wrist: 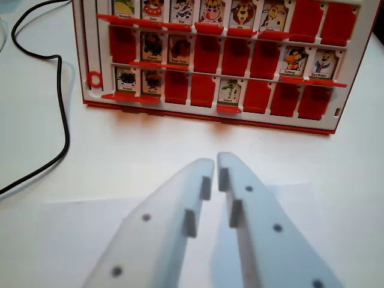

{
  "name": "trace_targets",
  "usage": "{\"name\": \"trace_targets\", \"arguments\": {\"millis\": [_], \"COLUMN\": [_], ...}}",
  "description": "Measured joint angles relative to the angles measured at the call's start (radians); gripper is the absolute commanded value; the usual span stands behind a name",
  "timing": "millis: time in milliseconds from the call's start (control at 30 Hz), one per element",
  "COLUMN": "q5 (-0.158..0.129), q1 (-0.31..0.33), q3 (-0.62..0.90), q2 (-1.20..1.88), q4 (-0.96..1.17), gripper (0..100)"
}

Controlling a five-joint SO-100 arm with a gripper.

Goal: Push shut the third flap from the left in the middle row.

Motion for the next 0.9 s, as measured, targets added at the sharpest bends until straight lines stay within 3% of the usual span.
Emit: {"name": "trace_targets", "arguments": {"millis": [500, 900], "q5": [-0.038, -0.035], "q1": [-0.026, -0.072], "q3": [0.233, 0.296], "q2": [-0.337, -0.638], "q4": [-0.528, -0.845], "gripper": [0, 0]}}
